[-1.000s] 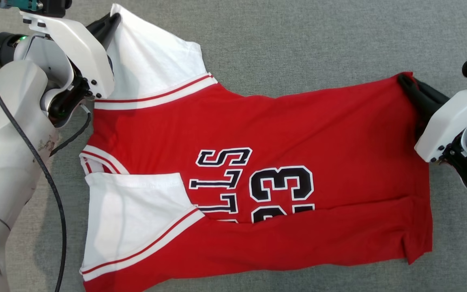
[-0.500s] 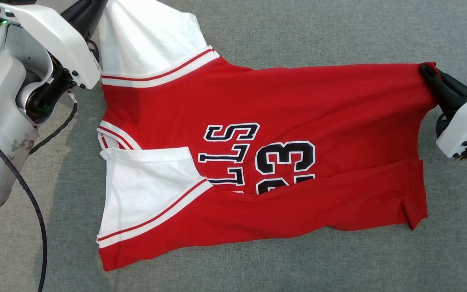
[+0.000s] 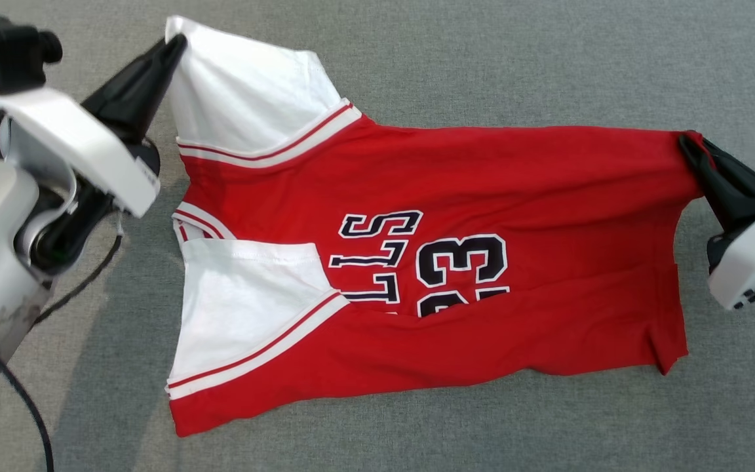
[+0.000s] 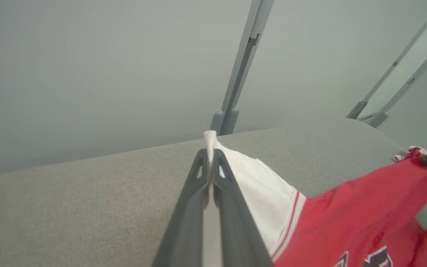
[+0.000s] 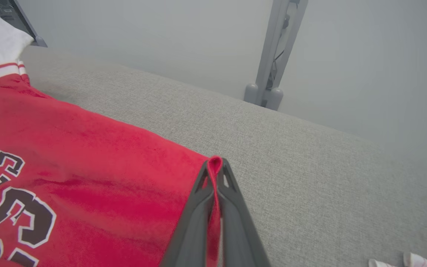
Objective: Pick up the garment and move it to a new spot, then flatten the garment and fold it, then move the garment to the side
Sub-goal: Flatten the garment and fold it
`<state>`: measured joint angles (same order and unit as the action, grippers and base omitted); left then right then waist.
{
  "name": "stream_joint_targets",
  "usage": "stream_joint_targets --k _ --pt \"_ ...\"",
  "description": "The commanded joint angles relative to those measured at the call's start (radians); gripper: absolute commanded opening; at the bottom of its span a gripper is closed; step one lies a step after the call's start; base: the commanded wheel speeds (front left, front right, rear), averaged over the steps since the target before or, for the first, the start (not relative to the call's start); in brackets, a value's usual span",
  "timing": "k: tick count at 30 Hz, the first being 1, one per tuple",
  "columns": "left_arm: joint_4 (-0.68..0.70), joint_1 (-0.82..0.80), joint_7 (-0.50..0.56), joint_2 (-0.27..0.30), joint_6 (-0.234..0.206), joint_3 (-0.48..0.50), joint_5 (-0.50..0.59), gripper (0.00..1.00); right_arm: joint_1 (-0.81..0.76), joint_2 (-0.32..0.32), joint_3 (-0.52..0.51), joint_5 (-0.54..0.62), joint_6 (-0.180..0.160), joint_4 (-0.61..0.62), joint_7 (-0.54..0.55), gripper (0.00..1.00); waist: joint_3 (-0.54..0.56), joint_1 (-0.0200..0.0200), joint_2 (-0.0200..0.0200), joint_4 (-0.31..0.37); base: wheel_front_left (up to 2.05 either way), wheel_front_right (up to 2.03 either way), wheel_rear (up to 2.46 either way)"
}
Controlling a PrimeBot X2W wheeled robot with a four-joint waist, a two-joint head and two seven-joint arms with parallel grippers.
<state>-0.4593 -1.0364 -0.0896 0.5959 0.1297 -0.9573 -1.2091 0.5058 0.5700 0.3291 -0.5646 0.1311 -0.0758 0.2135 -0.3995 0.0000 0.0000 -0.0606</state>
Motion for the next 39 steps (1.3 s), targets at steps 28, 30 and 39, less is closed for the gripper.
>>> stream_joint_targets --k 28,30,39 --pt "0.776 0.645 -0.173 0.318 -0.210 0.064 -0.117 0.00 -0.176 0.128 0.062 0.331 0.000 -0.043 -0.345 0.00 0.014 0.0000 0.0000 -0.043 0.00 0.00 0.00" --pt "0.771 0.676 -0.174 0.309 -0.206 0.070 -0.128 0.00 -0.199 0.126 0.065 0.323 0.000 -0.050 -0.350 0.00 0.016 0.0000 0.0000 -0.046 0.00 0.00 0.00" --pt "0.704 0.797 -0.176 0.249 -0.179 0.111 -0.195 0.00 -0.264 0.091 0.041 0.290 0.000 -0.096 -0.366 0.00 0.023 0.0000 0.0000 -0.048 0.00 0.00 0.00"
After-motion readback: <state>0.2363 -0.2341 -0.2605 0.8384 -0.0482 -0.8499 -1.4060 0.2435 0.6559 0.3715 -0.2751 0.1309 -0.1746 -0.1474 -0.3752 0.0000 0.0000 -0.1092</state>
